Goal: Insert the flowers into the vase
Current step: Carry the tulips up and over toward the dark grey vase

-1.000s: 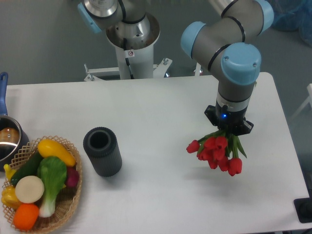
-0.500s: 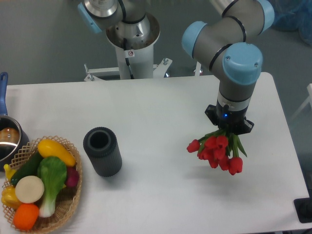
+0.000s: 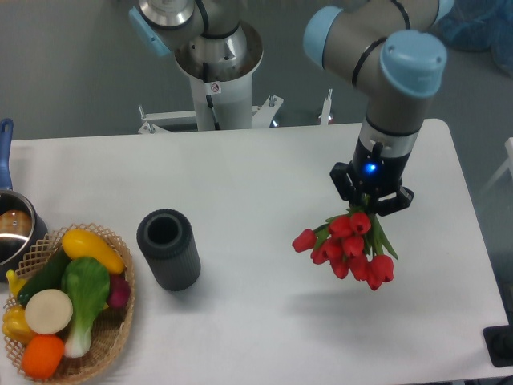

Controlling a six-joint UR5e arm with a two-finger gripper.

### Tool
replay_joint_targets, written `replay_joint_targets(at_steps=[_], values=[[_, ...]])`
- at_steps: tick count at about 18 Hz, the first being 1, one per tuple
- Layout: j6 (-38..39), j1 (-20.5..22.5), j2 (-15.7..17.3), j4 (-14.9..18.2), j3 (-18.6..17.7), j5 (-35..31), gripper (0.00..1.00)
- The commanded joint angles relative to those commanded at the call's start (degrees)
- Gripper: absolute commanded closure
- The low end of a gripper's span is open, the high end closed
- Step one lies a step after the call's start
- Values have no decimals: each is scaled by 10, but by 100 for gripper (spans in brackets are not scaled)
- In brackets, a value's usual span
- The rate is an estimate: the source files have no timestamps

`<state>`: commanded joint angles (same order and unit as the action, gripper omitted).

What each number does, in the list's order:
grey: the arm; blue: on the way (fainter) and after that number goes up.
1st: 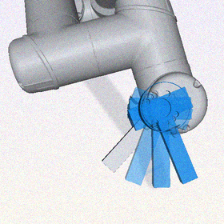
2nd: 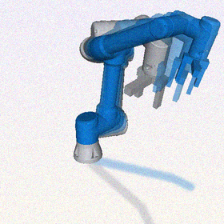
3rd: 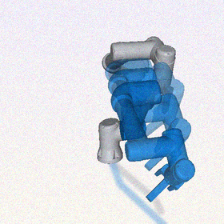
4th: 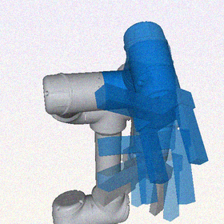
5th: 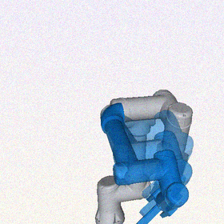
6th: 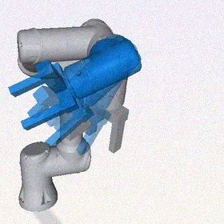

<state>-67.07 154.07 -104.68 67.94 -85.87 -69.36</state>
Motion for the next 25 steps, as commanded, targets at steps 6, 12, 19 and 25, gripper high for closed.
replay_joint_targets(at_steps=[6,12,19,25], values=[[38,-5,15,-27,-15,162,100],[46,-5,26,-60,-38,346,100],[62,-8,36,-99,-37,417,99],[69,0,39,-106,-42,504,99]])
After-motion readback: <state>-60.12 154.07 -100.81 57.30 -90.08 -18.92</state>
